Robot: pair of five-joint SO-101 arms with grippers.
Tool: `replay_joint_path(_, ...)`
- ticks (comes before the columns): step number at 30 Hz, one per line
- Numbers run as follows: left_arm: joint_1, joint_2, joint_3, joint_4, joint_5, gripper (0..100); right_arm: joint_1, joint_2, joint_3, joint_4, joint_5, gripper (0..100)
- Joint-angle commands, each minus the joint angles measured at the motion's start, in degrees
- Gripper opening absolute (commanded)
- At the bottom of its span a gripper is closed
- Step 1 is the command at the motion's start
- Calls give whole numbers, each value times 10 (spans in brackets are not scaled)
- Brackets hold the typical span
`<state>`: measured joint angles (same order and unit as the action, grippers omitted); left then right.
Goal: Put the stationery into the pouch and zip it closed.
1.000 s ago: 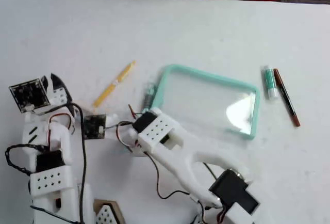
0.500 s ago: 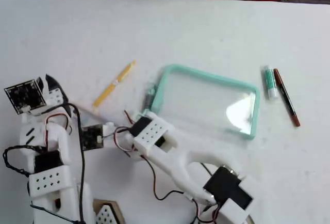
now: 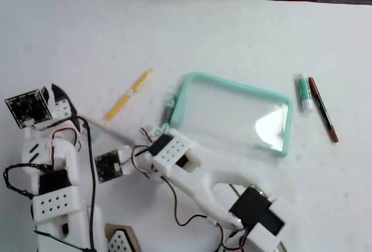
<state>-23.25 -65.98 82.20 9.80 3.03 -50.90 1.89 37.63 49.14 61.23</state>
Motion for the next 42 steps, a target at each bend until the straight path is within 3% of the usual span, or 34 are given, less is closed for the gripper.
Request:
replay_joint_path(1,-1,-1,-5,-16,5,79,-8,10,-35,29,8,126)
replay_joint_path(5,-1,-1,-5,-16,5,79,-9,62,-90,66,4,11)
replay_joint_path(13,-1,-1,-4,-16,5,79,12,53,-84,46,2,19)
replay_joint_path(15,-1,-1,-4,-16,5,79,41,21,-69,22,-4,19)
replay_joint_path(21,7,-1,-5,-16,5,79,118,-204,-67,17,-121,19)
replay_joint_path(26,58,-2,-6,-11,-2,82,132,-392,-68,-16,-200,19)
replay_joint_path(31,147,-2,-7,8,-78,90,145,-478,-117,-44,-237,19)
replay_joint_path(39,273,-2,-77,182,-74,200,207,-419,-396,13,-329,19)
replay_joint_path(42,304,-2,-113,224,-20,219,211,-348,-513,49,-333,19)
